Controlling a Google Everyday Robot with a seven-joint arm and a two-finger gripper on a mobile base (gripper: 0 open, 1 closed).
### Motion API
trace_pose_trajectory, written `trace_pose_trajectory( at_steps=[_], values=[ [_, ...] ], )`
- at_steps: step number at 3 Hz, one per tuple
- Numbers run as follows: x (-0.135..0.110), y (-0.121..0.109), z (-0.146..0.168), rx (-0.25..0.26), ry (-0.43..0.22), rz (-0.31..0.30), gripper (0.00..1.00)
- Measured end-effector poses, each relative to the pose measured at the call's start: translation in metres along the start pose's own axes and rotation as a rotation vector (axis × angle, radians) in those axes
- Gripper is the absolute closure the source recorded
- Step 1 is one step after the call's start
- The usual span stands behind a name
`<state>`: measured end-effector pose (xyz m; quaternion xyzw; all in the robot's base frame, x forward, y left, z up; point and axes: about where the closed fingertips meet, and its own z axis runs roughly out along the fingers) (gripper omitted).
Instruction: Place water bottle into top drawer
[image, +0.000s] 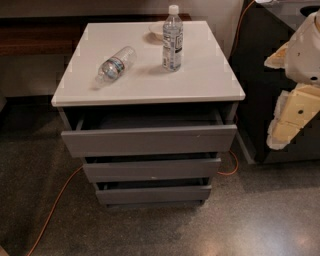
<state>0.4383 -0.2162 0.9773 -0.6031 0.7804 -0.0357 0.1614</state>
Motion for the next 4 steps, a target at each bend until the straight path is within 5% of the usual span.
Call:
trace_pose_trajectory(
  at_steps=[2, 4],
  values=[
    [-0.01, 0.004, 0.015, -0.001, -0.04, -0.004, 0.0],
    [-0.028, 0.012, 0.077, -0.029, -0.148, -0.04, 0.0]
  ],
)
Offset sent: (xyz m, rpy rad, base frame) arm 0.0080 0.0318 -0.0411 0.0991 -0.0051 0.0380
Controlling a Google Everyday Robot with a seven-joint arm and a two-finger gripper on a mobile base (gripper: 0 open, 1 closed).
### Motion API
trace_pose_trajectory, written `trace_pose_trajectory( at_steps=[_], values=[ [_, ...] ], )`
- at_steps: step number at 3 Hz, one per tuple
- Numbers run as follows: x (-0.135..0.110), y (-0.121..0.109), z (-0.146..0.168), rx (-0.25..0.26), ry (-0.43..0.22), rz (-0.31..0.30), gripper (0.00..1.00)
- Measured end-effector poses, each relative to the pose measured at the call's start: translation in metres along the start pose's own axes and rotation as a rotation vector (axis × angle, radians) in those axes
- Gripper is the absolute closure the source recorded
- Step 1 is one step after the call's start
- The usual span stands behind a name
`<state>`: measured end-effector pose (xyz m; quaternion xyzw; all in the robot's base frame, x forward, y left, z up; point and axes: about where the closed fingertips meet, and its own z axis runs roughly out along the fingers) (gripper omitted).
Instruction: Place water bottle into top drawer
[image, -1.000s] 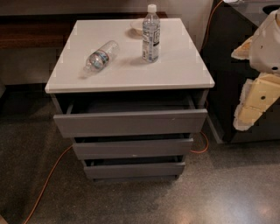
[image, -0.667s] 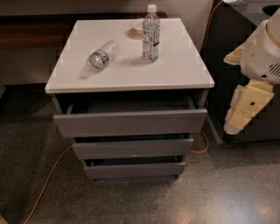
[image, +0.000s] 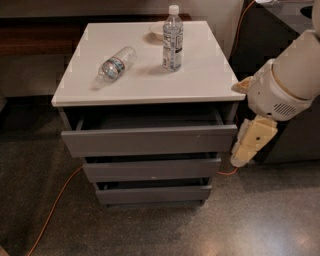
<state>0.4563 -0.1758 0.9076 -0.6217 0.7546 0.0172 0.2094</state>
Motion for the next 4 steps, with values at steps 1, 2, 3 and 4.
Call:
trace_pose_trajectory(
  at_steps=[1, 2, 3, 4],
  values=[
    [-0.008, 0.005, 0.034, -0.034, -0.046, -0.03, 0.0],
    [-0.021, 0.012, 0.07, -0.053, -0.071, -0.09, 0.0],
    [-0.021, 0.012, 0.07, -0.055, -0.074, -0.088, 0.0],
    [-0.019, 0.005, 0.091, -0.059, -0.085, -0.11, 0.0]
  ],
)
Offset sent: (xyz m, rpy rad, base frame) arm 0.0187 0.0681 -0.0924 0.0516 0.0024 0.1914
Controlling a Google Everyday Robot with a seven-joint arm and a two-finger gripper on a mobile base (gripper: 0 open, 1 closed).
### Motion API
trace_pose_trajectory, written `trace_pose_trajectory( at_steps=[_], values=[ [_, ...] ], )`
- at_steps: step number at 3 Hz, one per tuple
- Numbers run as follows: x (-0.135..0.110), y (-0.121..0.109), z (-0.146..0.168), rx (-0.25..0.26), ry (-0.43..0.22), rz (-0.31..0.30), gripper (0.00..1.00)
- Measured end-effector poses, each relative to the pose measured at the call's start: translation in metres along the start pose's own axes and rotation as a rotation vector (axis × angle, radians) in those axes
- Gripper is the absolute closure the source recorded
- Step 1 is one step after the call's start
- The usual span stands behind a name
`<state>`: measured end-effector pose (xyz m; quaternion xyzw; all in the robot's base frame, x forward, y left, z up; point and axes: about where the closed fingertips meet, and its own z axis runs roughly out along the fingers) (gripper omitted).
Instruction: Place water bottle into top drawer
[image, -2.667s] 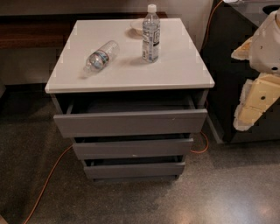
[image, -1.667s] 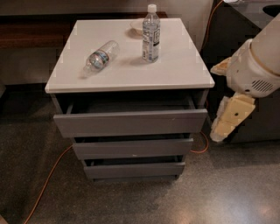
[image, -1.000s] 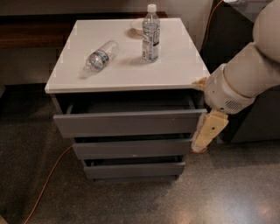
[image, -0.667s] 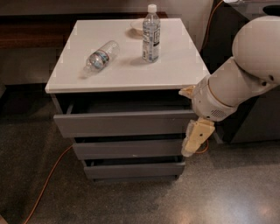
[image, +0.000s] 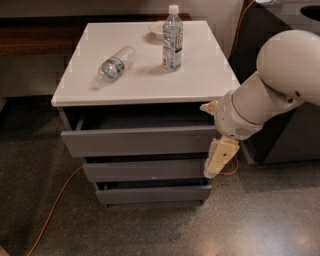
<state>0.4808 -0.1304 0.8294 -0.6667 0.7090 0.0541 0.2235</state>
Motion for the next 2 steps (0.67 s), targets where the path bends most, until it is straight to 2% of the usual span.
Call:
trace_pose_trajectory(
  at_steps=[2],
  values=[
    [0.004, -0.028, 0.05, 0.007, 0.025, -0.075, 0.0]
  ],
)
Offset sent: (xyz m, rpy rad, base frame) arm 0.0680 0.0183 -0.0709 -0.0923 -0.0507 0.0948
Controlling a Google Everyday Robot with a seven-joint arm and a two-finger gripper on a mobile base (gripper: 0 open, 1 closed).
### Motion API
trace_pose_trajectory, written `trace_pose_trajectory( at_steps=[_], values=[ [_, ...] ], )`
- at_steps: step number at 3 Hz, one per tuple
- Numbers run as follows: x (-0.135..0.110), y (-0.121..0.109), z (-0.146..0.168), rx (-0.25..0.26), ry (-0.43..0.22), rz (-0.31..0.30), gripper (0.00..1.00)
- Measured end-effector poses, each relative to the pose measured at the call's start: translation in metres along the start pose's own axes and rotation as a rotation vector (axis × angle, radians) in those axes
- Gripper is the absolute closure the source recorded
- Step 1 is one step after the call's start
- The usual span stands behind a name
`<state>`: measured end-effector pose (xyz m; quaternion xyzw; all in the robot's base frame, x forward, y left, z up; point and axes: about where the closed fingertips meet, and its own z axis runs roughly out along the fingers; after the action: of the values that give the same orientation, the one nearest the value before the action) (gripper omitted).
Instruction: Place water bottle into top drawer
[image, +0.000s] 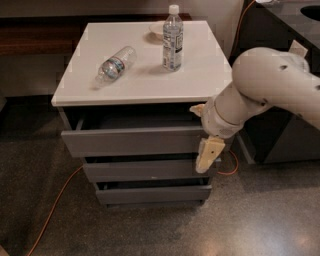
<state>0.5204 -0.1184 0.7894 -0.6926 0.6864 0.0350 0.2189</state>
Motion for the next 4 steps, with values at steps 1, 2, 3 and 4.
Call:
trace_pose_trajectory(
  at_steps=[1, 2, 3, 4],
  values=[
    [0.006, -0.013, 0.026, 0.001, 0.015, -0.033, 0.0],
    [0.013, -0.022, 0.052, 0.004, 0.024, -0.056, 0.0],
    [0.023, -0.032, 0.076, 0.015, 0.031, -0.08, 0.0],
    [0.032, -0.043, 0.093, 0.013, 0.035, -0.095, 0.0]
  ],
)
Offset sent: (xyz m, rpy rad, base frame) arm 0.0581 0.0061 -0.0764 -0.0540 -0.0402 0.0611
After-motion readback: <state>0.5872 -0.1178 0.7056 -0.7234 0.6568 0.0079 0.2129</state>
